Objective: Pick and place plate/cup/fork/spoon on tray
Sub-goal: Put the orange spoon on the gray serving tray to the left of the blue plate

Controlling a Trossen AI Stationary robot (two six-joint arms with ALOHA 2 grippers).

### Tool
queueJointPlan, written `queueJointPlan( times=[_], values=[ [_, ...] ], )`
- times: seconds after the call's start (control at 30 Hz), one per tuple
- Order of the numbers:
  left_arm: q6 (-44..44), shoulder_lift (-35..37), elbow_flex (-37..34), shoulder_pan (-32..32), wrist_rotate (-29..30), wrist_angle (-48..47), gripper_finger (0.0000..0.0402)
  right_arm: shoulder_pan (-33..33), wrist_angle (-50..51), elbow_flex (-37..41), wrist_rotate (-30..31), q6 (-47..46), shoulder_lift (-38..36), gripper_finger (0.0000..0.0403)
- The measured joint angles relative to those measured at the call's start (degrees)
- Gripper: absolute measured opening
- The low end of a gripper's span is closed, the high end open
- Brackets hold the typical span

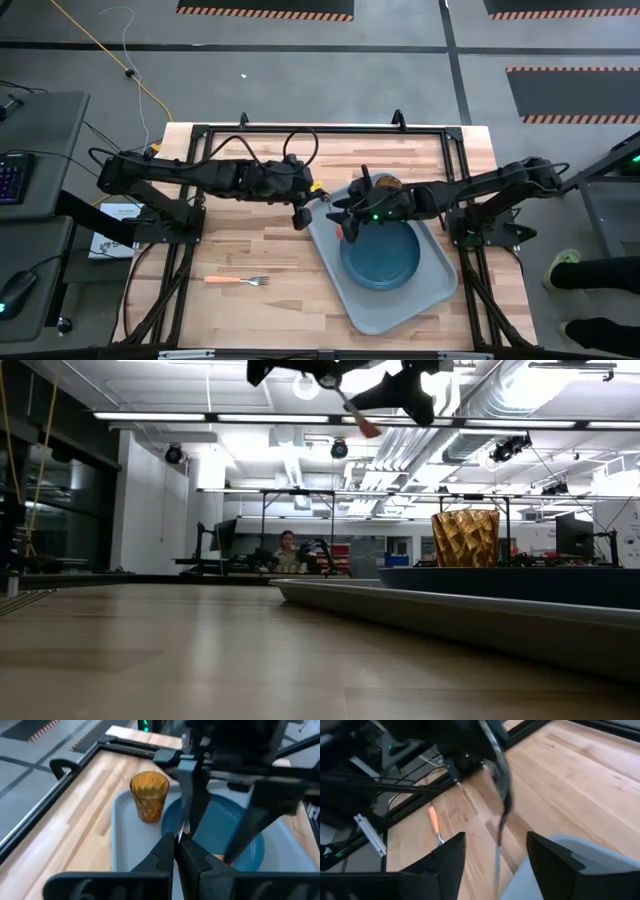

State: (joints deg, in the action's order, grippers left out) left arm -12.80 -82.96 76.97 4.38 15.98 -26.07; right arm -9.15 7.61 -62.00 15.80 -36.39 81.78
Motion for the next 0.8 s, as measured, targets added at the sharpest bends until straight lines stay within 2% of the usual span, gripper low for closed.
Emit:
queueJointPlan(
  times=[0.3,0.57,0.8],
  values=[
    [0.0,0.0,0.0,0.2,0.3,1.7,0.0000,1.0,-0.5,0.0,-0.1,-0.9,0.0,0.0107],
    [0.4,0.0,0.0,0.2,0.2,1.6,0.0000,1.0,-0.1,0.0,-3.9,-0.5,0.0,0.0013],
    [0.5,0.0,0.0,0.2,0.0,1.9,0.0021,1.3,-0.1,0.0,-6.0,0.6,-0.2,0.0003]
  ],
)
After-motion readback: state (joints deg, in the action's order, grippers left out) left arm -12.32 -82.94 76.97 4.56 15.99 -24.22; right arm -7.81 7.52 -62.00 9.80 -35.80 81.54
